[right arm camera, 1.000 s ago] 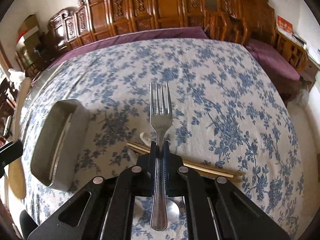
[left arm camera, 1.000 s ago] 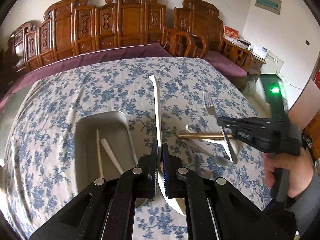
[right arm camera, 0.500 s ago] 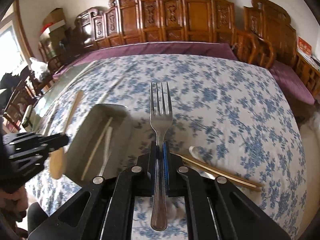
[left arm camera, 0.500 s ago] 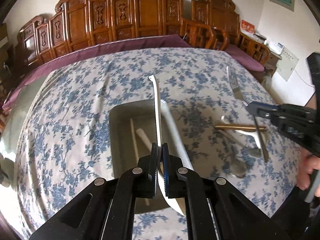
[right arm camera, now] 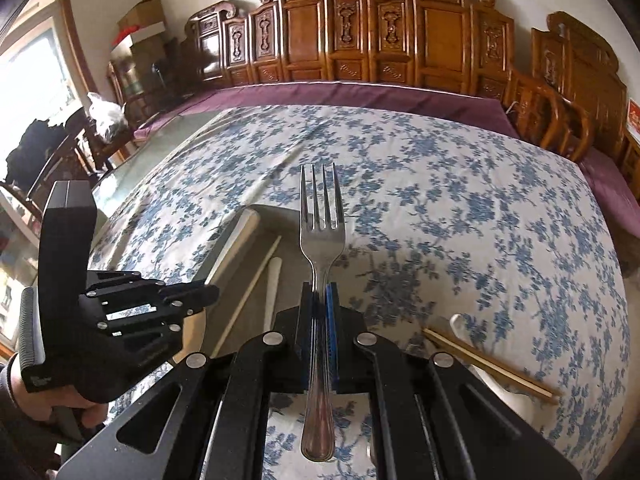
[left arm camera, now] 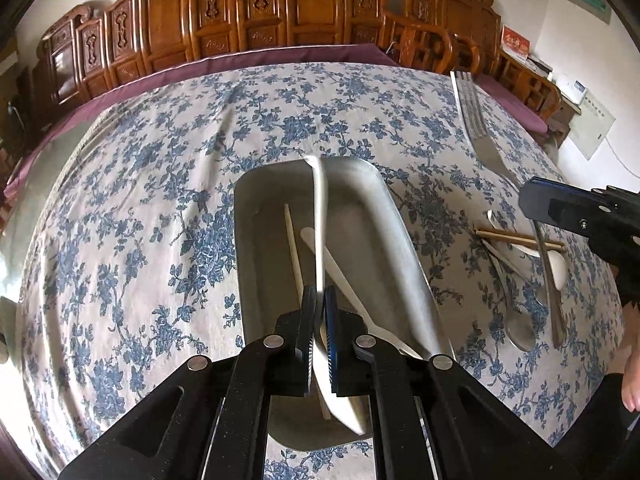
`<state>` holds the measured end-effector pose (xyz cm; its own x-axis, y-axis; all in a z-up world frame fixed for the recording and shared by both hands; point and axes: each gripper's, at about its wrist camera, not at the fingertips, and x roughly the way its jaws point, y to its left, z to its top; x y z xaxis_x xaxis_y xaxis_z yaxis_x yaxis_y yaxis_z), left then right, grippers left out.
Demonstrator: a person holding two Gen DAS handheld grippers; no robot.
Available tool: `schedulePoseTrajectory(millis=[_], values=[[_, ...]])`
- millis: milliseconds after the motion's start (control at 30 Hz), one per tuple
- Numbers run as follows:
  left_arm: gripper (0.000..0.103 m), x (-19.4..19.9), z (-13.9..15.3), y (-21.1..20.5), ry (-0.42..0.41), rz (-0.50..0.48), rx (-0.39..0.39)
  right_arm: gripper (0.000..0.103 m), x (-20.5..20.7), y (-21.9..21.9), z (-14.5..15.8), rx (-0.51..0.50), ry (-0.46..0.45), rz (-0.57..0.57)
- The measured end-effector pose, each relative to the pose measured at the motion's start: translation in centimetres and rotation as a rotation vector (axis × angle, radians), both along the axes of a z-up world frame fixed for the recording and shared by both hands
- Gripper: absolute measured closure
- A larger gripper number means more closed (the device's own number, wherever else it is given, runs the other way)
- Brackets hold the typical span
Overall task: Organize utensils
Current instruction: 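Place the white spoon in the tray with the left tool while the right tool places the fork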
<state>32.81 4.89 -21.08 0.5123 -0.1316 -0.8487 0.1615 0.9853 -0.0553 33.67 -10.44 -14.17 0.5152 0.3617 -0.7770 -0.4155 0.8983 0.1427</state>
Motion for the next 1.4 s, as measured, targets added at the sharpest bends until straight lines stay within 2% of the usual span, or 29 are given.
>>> schedulePoseTrajectory(millis=[533, 633, 667, 833, 900, 967, 1267, 1400], values=[[0.097, -0.6, 0.8, 2.2, -0.007, 0.019, -0.033, 0.095, 0.2, 4.1, -0.8, -0.011, 0.007, 0.050], [0.093, -0.8, 0.7, 2.3, -0.010, 0.017, -0.036, 0.095, 0.2, 4.6, -0.8, -0.011, 0.008, 0.055], [0.088, -0.9, 0.8, 2.3, -0.014, 0.018, -0.036, 0.095, 0.2, 4.7, -0.8, -0.010, 0.008, 0.057], [0.087, -1.8, 1.6, 3.6, -0.035, 0.032, -0.030, 0.095, 0.7, 6.3, -0.9, 0.003, 0.002, 0.081], [0.085, -2.2, 2.0, 4.4, -0.049, 0.046, -0.024, 0.095, 1.1, 7.0, -1.3, 0.015, 0.007, 0.090], [0.079, -2.5, 2.4, 5.1, -0.060, 0.059, -0.017, 0.095, 1.5, 7.7, -1.9, 0.015, 0.011, 0.097], [0.078, -3.3, 2.8, 7.5, -0.062, 0.092, -0.002, 0.095, 2.6, 9.5, -6.7, -0.016, 0.077, 0.088], [0.078, -3.4, 2.7, 7.4, -0.063, 0.090, 0.001, 0.094, 2.3, 9.5, -7.7, -0.018, 0.099, 0.093]])
